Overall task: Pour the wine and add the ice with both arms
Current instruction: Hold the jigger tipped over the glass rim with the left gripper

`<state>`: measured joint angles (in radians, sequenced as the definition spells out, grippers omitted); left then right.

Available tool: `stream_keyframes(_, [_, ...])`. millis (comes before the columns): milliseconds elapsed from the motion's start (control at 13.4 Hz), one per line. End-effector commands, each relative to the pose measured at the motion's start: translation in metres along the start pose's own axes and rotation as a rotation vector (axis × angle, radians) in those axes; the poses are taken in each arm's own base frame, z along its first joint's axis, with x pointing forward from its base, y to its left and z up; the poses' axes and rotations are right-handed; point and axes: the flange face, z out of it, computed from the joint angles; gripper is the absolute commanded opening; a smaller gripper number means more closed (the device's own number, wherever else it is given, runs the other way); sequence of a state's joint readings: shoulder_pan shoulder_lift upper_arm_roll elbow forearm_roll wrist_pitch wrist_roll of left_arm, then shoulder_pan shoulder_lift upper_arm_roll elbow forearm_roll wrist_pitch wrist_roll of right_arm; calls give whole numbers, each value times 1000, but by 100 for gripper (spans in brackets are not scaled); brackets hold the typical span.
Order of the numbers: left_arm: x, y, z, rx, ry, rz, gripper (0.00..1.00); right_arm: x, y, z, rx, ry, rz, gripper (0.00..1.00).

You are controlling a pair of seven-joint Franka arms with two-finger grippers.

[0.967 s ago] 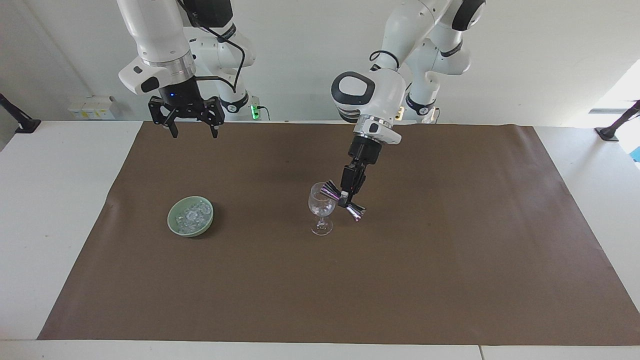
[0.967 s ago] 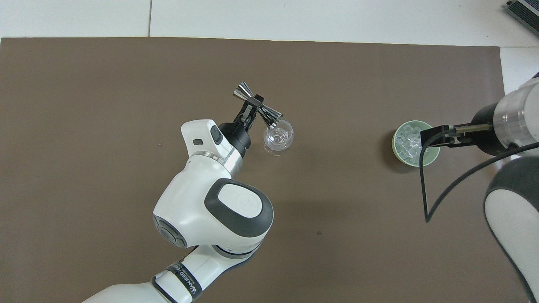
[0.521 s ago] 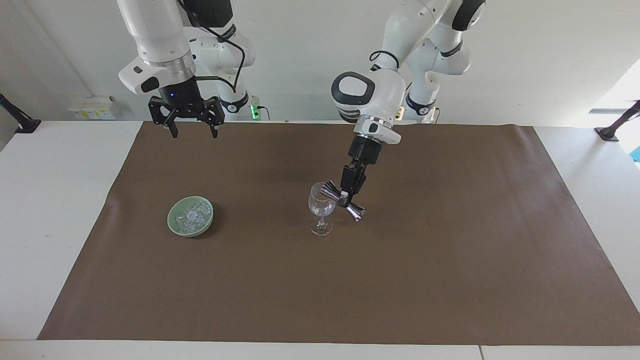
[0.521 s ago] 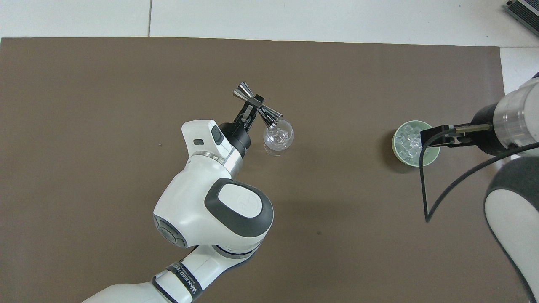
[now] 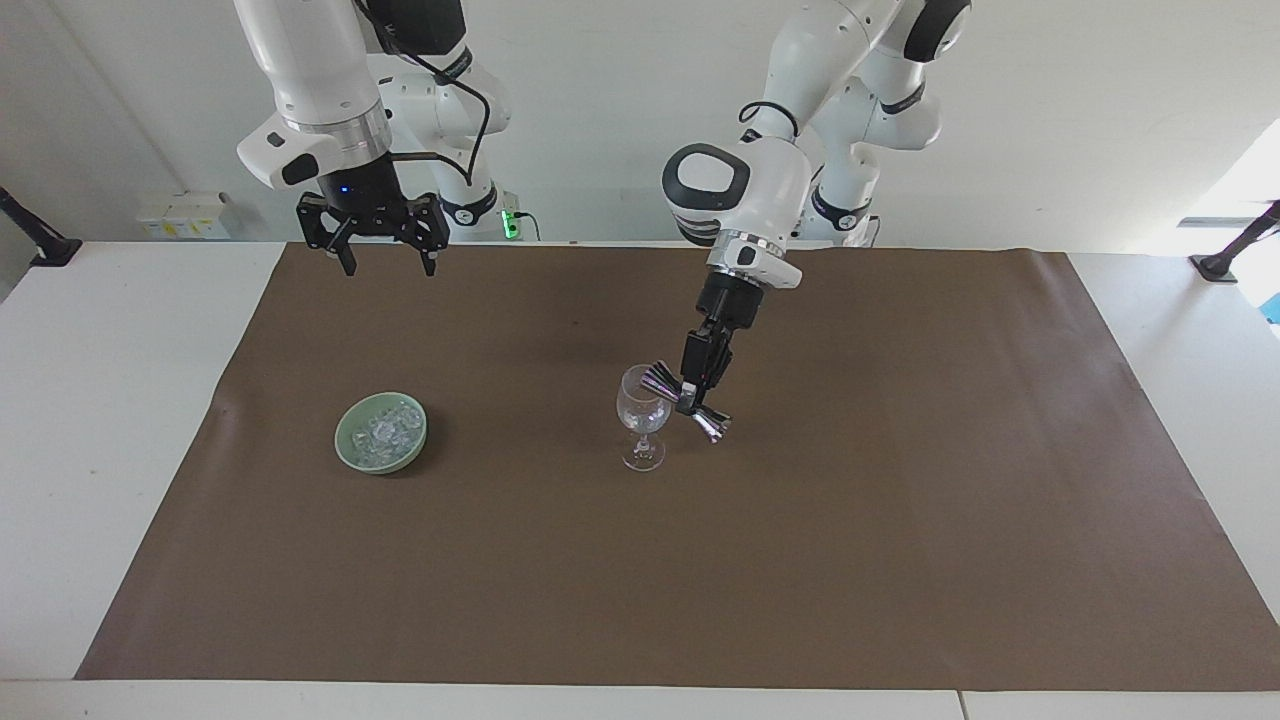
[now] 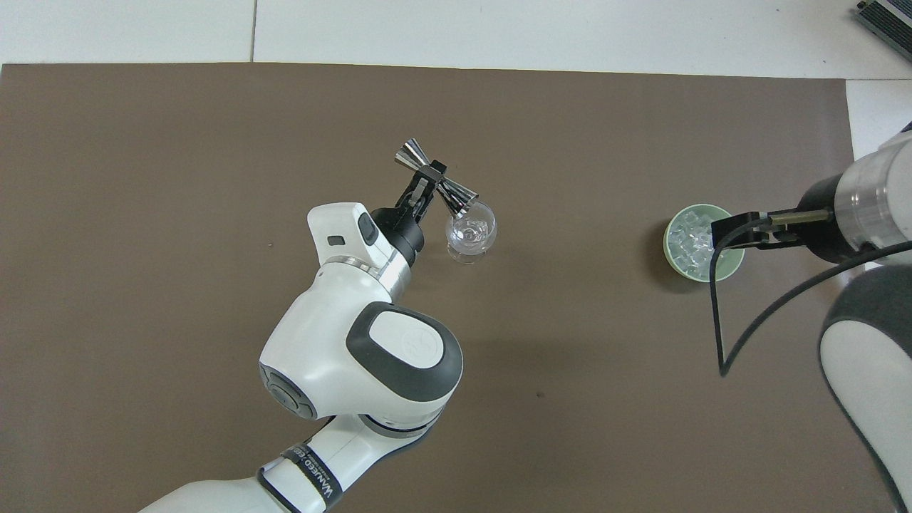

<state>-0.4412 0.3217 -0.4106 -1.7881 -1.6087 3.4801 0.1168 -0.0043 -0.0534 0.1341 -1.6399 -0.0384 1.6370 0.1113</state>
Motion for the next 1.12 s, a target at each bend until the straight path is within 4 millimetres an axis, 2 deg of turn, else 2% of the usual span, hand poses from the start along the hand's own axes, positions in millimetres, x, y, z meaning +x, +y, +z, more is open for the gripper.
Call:
stream_keyframes(0, [-6,0,-2,-1,15,25,0,-7,4,-1,-3,-6,-18,100])
stream_keyframes(372, [-5,-1,-3,3,14,-7,0,-7,4,-1,-3,-6,-18,100])
stream_keyframes(744, [-5,-4,-10,20,11,-150,0,-7,4,-1,-3,-6,-18,100])
stream_keyframes(1042, [11,0,-15,8,7,-322,0,-7,4,-2,-2,-5,-18,100])
